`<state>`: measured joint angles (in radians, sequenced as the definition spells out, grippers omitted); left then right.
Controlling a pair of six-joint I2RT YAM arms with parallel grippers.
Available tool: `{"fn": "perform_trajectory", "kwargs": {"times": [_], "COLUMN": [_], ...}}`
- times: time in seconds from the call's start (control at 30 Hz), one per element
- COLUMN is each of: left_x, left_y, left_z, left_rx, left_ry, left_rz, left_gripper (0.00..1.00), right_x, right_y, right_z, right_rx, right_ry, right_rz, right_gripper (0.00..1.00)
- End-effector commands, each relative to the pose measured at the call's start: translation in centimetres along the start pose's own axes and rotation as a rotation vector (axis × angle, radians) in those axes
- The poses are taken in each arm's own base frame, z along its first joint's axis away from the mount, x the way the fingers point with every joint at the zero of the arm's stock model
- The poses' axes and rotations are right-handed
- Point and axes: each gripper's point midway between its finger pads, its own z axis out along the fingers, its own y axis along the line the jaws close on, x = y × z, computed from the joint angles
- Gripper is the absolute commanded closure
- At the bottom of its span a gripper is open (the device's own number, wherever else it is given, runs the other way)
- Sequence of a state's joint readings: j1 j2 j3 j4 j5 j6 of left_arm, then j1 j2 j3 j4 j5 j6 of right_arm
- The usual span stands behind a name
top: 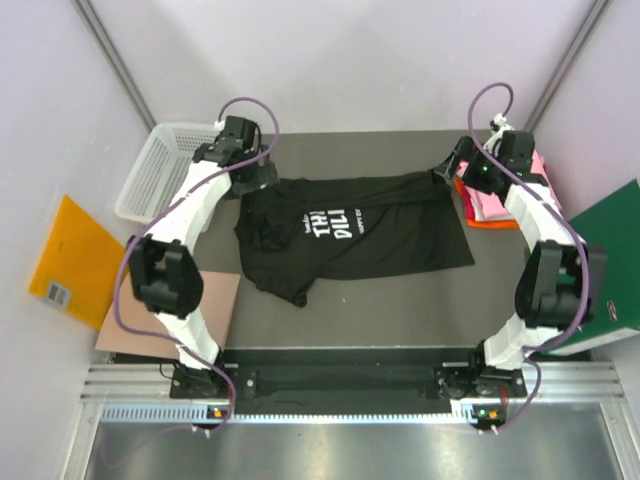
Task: Fold and stack the t-shirts
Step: Grap the side of the flattened tshirt closest away from the robot with both arms
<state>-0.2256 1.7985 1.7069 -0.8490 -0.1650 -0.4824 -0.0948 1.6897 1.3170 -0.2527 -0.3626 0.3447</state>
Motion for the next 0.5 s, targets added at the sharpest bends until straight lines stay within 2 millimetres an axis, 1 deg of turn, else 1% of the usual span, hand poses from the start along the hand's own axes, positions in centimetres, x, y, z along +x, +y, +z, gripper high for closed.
{"fn": "perform_trajectory", "kwargs": {"times": [0.0, 0.03, 0.07, 0.1, 0.13, 0.17, 0.2, 0.23, 0.27, 0.3, 0.33, 0.37, 0.4, 0.47], "left_x": [8.6, 9.1, 10.4, 13.5, 14.2, 15.0, 17.2, 17.6, 18.3, 19.8, 20.1, 20.5, 21.4, 21.7], "left_y": [1.3, 0.6, 0.6, 1.7, 1.4, 1.4, 2.1, 2.2, 2.3, 2.8, 3.0, 3.3, 3.7, 3.9], "left_z": [-1.9, -3.7, -4.0, -3.6, -5.0, -5.3, -5.2, -6.1, -6.2, -6.1, -6.5, -6.6, -6.5, -6.6], "left_rx": [0.061, 0.133, 0.156, 0.139, 0.174, 0.191, 0.174, 0.188, 0.19, 0.175, 0.175, 0.17, 0.154, 0.145], "left_ry": [0.192, 0.182, 0.203, 0.264, 0.269, 0.281, 0.321, 0.31, 0.314, 0.337, 0.33, 0.332, 0.348, 0.348], "left_rz": [-0.138, -0.195, -0.216, -0.233, -0.278, -0.295, -0.308, -0.333, -0.34, -0.341, -0.354, -0.357, -0.359, -0.369], "left_gripper": [0.01, 0.01, 0.01, 0.01, 0.01, 0.01, 0.01, 0.01, 0.02, 0.02, 0.02, 0.02, 0.02, 0.02], "right_x": [3.1, 4.2, 5.9, 7.1, 7.9, 10.0, 11.1, 12.1, 14.2, 15.0, 15.5, 16.6, 16.9, 17.4], "right_y": [-0.7, -1.5, -2.5, -3.8, -4.3, -5.4, -6.7, -7.1, -7.5, -8.2, -8.5, -8.7, -9.0, -9.6], "right_z": [-3.6, -4.0, -4.6, -5.2, -5.7, -5.8, -6.3, -6.5, -6.6, -6.8, -6.7, -6.8, -6.8, -6.9], "right_rx": [-0.024, -0.003, 0.031, 0.067, 0.084, 0.118, 0.148, 0.152, 0.152, 0.164, 0.163, 0.168, 0.179, 0.205], "right_ry": [0.012, 0.033, 0.058, 0.087, 0.101, 0.145, 0.169, 0.189, 0.231, 0.238, 0.236, 0.253, 0.257, 0.261], "right_rz": [0.056, 0.075, 0.109, 0.152, 0.19, 0.24, 0.294, 0.332, 0.395, 0.439, 0.47, 0.492, 0.497, 0.491], "right_gripper": [0.0, 0.02, 0.05, 0.08, 0.12, 0.2, 0.21, 0.22, 0.26, 0.28, 0.29, 0.3, 0.3, 0.3]}}
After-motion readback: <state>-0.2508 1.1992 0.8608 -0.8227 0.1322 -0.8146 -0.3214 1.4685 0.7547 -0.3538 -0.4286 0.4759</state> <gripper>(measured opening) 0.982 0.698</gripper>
